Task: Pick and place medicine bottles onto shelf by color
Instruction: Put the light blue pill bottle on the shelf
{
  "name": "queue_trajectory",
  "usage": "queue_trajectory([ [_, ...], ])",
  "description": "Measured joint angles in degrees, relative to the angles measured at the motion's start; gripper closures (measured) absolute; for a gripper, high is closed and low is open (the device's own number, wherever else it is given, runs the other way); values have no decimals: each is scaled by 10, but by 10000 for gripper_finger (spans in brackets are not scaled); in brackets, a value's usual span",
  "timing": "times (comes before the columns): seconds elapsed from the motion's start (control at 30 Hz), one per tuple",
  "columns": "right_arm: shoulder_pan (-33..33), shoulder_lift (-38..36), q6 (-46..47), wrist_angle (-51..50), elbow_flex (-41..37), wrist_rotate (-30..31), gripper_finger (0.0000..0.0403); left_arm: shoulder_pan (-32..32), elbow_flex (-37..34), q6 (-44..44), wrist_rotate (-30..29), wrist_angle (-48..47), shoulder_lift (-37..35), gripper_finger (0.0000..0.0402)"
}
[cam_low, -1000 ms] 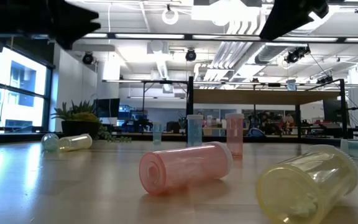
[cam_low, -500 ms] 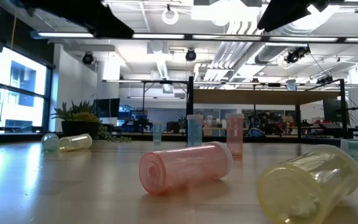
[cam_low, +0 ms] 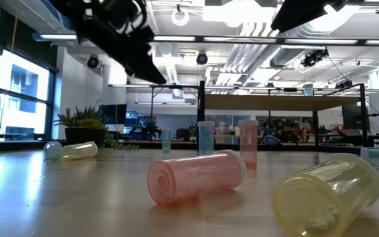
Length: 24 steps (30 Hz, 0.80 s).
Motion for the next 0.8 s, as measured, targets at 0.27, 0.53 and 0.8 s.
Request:
queue_trajectory([
  [0.27, 0, 0, 0, 0, 0, 14, 249, 20, 24, -116, -37, 1, 88, 202],
  [0.53, 0, 0, 0, 0, 0, 15, 249, 20, 41, -194, -89, 0, 133, 202],
  [0.8, 0, 0, 0, 0, 0, 27, 249, 19, 47, -296, -94, 1, 138, 202],
])
